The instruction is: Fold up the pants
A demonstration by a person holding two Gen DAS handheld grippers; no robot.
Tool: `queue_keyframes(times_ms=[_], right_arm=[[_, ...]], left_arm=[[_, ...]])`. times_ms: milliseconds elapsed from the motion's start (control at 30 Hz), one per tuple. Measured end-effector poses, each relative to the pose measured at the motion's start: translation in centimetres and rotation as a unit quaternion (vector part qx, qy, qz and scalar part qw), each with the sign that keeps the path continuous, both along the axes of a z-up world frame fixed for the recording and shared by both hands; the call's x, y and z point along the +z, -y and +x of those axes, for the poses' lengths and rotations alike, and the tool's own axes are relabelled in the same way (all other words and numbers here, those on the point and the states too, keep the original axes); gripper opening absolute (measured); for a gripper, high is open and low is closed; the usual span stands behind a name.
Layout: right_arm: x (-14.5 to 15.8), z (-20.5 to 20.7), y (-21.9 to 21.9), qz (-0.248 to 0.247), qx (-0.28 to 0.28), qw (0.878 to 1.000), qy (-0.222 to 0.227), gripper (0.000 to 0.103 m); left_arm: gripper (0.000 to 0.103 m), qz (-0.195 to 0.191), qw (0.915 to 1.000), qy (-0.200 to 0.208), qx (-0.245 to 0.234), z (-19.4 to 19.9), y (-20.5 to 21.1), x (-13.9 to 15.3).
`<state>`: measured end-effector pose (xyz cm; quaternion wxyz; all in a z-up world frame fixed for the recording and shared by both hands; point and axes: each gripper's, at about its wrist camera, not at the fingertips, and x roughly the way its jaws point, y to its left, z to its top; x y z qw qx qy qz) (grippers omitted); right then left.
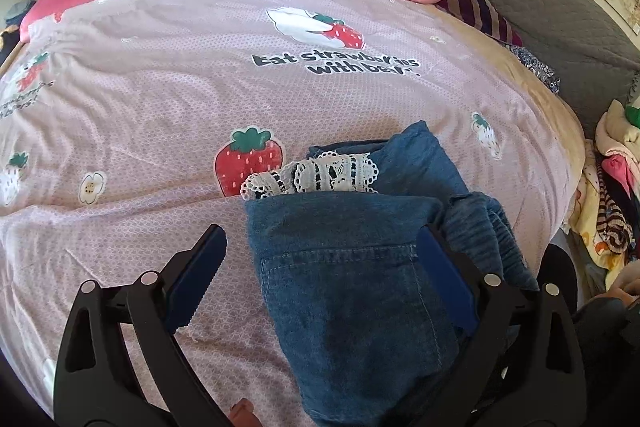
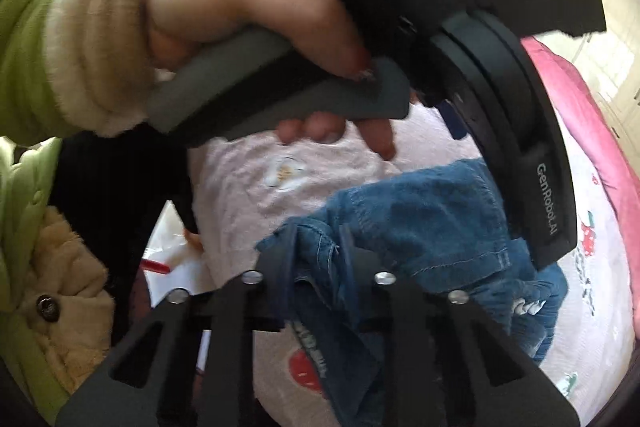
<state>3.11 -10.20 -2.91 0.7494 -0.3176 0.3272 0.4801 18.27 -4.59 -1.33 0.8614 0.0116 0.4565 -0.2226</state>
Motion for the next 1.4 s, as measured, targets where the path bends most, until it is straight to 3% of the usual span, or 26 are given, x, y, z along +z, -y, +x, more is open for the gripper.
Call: queue_keyframes(times_ms=[300,433,600,733,933,1033,1133,1267,1300,1367,1400], right_arm=[[-1.3,-1.8,2.4,-0.001,-0.01,1.0,-0.022,0.01],[0.0,-2.3,2.7,0.029,-0.008,0.999,-0.024,0.01],[-2.0,-2.7,1.8,-0.001,0.001,0.999,-0.035,0.01],[-2.5,-2.5,2.0,0.02,-0.019,0.998,-0.051,0.01],[0.8,-3.7,1.7,0.082,-0.014,0.996,-0.014,0.017],[0.2,-2.8,-0.2,0.076,-0.014,0.997,-0.003,0.017],[-3.0,-0.8,-1.5,0.034,-0.044,0.998,-0.037,0.017],[-2.2,-1.3,0.2,0.08,-0.055,0.992,-0.084,0.018],[-1.4,-1.5,1.0,0.094,-0.063,0.989,-0.091,0.021],[0.2,-1.9,2.7,0.118,-0.087,0.985,-0.094,0.053],[1.4,-2.2,4.0,0.138,-0.108,0.981,-0.085,0.062]], left_arm=[[0.089,0.005,0.9997,-0.021,-0.006,0.5,0.9,-1.9],[0.089,0.007,0.9996,-0.026,-0.007,0.7,1.0,-2.4],[0.089,0.011,0.9993,-0.034,-0.002,1.2,0.8,-3.2],[0.09,0.007,0.9991,-0.041,0.003,1.7,0.7,-4.2],[0.09,0.005,0.999,-0.044,0.004,2.0,0.5,-4.3],[0.09,0.004,0.9989,-0.047,0.007,2.1,0.5,-4.3],[0.09,0.007,0.999,-0.044,0.009,2.0,0.6,-4.3],[0.09,-0.002,0.9994,-0.033,0.01,1.5,0.2,-4.0],[0.09,-0.012,0.9997,-0.02,0.009,1.1,-0.1,-3.5],[0.09,-0.034,0.9993,-0.002,0.016,0.2,-0.8,-2.6],[0.09,-0.044,0.9987,0.006,0.025,-0.3,-1.4,-2.1]])
